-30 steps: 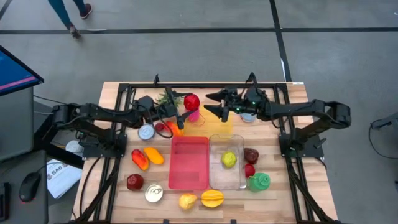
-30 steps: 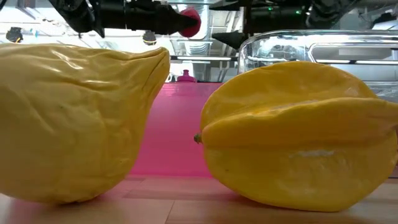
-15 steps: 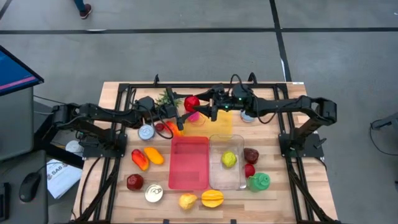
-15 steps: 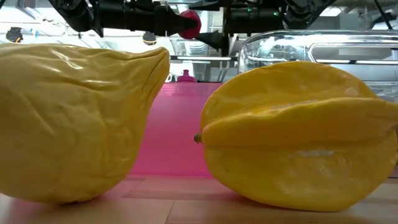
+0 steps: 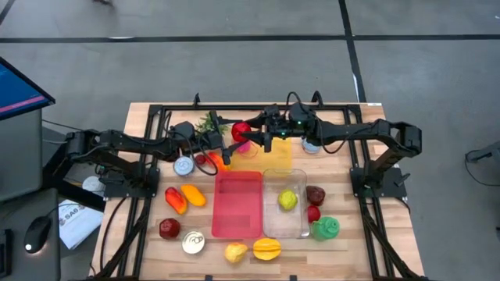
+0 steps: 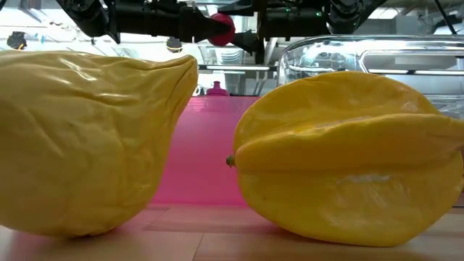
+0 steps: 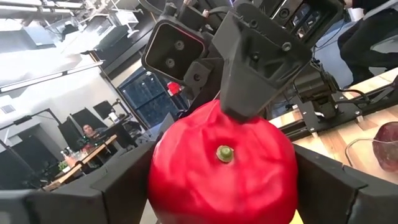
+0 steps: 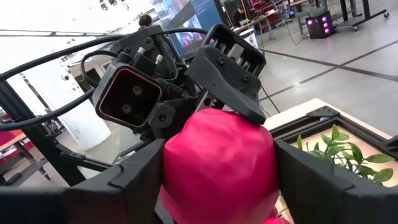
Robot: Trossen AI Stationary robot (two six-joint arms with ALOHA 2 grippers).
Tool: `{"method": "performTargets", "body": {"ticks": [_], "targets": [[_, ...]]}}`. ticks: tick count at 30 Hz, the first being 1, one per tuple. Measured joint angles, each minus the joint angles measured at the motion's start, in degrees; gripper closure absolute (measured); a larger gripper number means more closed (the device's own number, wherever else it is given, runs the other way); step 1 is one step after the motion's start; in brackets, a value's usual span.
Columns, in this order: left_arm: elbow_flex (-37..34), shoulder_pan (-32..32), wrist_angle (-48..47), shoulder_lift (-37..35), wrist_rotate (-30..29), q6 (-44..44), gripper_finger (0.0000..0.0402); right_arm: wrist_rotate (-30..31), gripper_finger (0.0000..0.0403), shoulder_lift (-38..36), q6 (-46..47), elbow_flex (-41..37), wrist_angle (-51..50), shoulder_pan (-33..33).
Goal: Pick & Place Food Item
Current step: Put the red apple into the transparent bin
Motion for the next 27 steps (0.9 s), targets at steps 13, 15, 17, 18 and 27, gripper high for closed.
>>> {"method": "performTargets", "body": {"ticks": [13, 15, 17, 18, 27], "targets": [[0.0, 0.0, 0.1, 0.0, -0.9, -0.3, 0.0022, -0.3, 0.0146, 0.0, 0.0, 0.0, -1.6, -0.2], [0.0, 0.0, 0.3, 0.0, -1.0, -0.8, 0.0009, -0.4, 0.0146, 0.0, 0.0, 0.0, -1.8, -0.5], [0.0, 0.0, 0.1, -0.5, -1.1, -0.7, 0.0004, -0.4, 0.0147, 0.0, 0.0, 0.0, -1.9, -0.9], [0.0, 0.0, 0.1, -0.9, -1.5, -0.7, 0.0005, -0.4, 0.0147, 0.0, 0.0, 0.0, -1.8, -1.2], [0.1, 0.1, -6.3, -8.3, -5.0, -2.3, 0.0023, -3.4, 0.0148, -3.0, -1.8, -0.2, -9.7, -3.7]]}}
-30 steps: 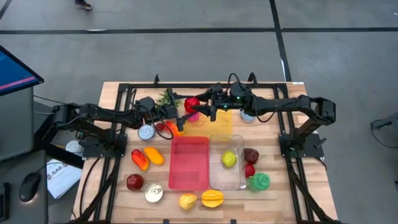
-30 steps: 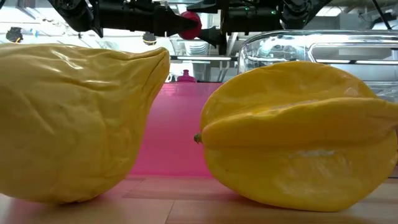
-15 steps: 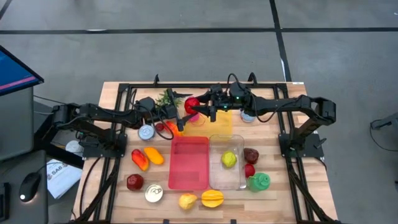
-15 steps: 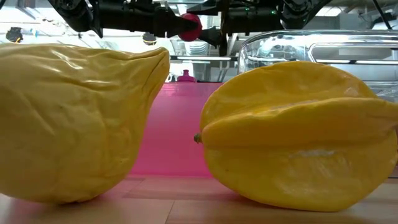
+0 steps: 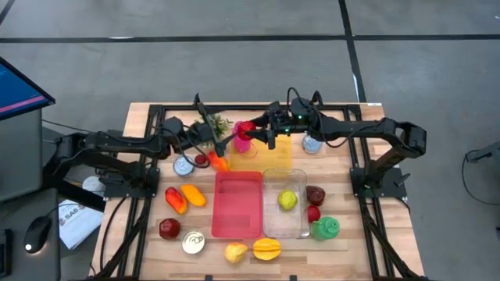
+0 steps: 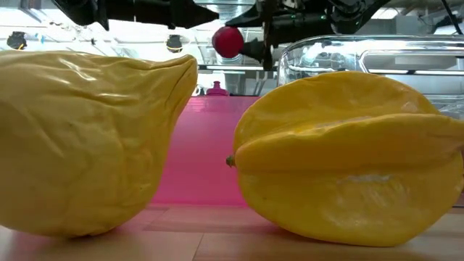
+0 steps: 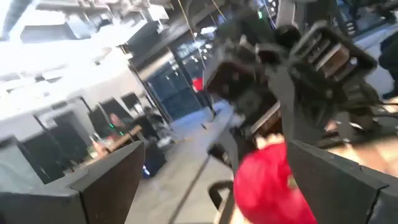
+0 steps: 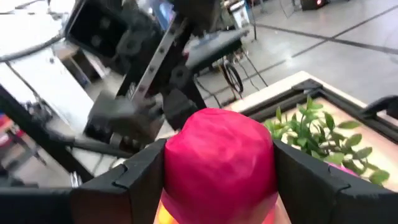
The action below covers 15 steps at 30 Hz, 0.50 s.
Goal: Pick & Place Food Item
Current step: Put the red apple into the transparent bin
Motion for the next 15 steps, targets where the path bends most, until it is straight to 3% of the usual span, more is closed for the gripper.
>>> {"method": "performTargets", "body": {"ticks": [9, 15], "targets": [[-0.1, -0.1, -9.3, -6.4, 0.5, -4.6, 0.0036, 1.5, 0.0148, -7.9, -8.5, 0.0, -12.1, -0.5], [-0.1, -0.1, -13.5, -9.9, 0.5, -4.7, 0.0048, 10.5, 0.0148, -14.8, -13.5, 0.0, -26.2, -0.2]]}}
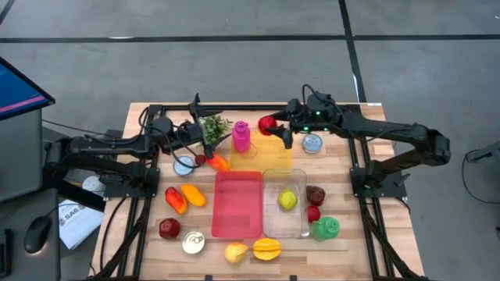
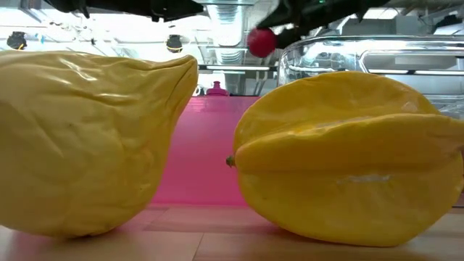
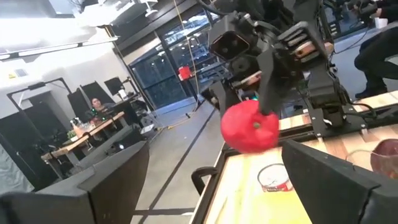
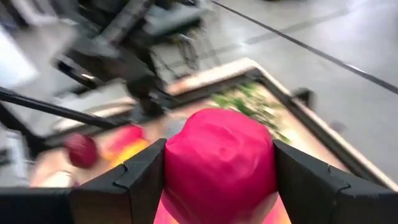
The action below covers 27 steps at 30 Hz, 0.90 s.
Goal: Pick & Place Food Item
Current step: Put the red apple into the transparent bin
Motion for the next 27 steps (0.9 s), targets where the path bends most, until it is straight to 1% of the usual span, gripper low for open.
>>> {"method": "performTargets", "body": {"ticks": [3, 5, 9, 14, 19, 27], "targets": [[0.0, 0.0, -1.3, -1.4, 0.0, 0.0, 0.0054, 4.8, 0.0148, -3.0, -0.6, 0.0, -7.2, 0.2], [0.0, 0.0, -1.9, -2.0, 0.0, 0.0, 0.0058, 6.1, 0.0148, -4.8, -0.2, 0.0, -11.6, 0.3], [0.0, 0.0, -2.3, -2.6, 0.0, 0.0, 0.0065, 6.7, 0.0147, -6.8, 2.7, 0.0, -18.2, 1.2], [0.0, 0.0, -2.6, -2.6, 0.0, 0.0, 0.0072, 6.7, 0.0147, -6.7, 5.5, 0.0, -23.6, 4.4], [0.0, 0.0, -3.5, -2.6, 0.0, 0.0, 0.0077, 6.7, 0.0147, -4.4, 6.4, 0.0, -25.8, 9.6], [0.0, 0.0, -3.6, -2.6, 0.0, 0.0, 0.0082, 6.5, 0.0147, 0.1, 7.0, 0.1, -25.4, 17.3]]}}
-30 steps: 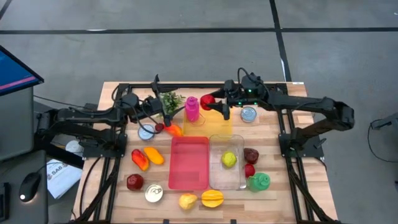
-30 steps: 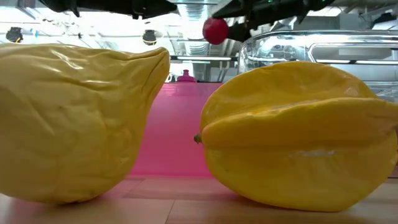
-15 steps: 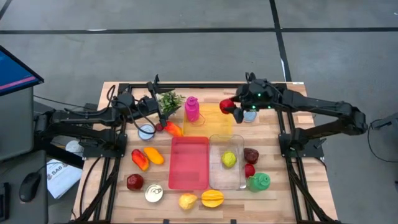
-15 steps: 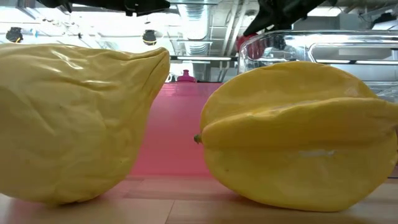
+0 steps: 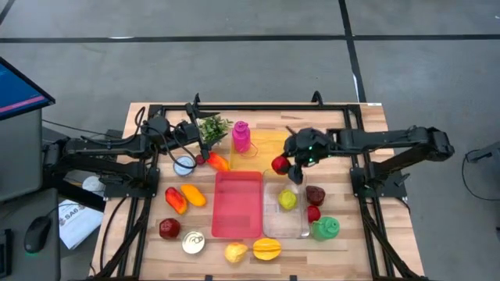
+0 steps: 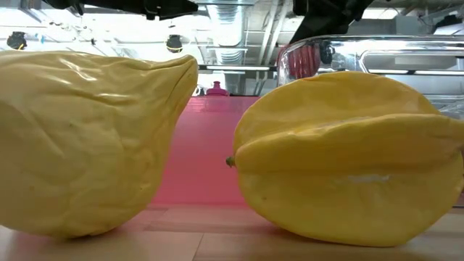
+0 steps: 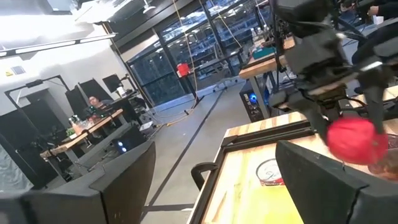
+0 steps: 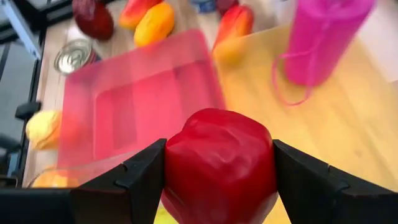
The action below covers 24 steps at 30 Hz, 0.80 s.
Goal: Pick & Place Food Item
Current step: Put the red apple into the transparent bin
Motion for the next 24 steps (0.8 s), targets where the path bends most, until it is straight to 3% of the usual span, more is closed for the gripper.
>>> {"method": "performTargets", "body": {"ticks": [12, 24], "targets": [[0.0, 0.0, 0.0, 0.0, 0.0, 0.0, 0.0082, 0.0, 0.0147, 8.7, 0.0, 0.0, 1.3, 5.9], [0.0, 0.0, 0.0, 0.0, 0.0, 0.0, 0.0082, -0.2, 0.0147, 14.9, -0.7, -0.1, 1.4, 7.2]]}}
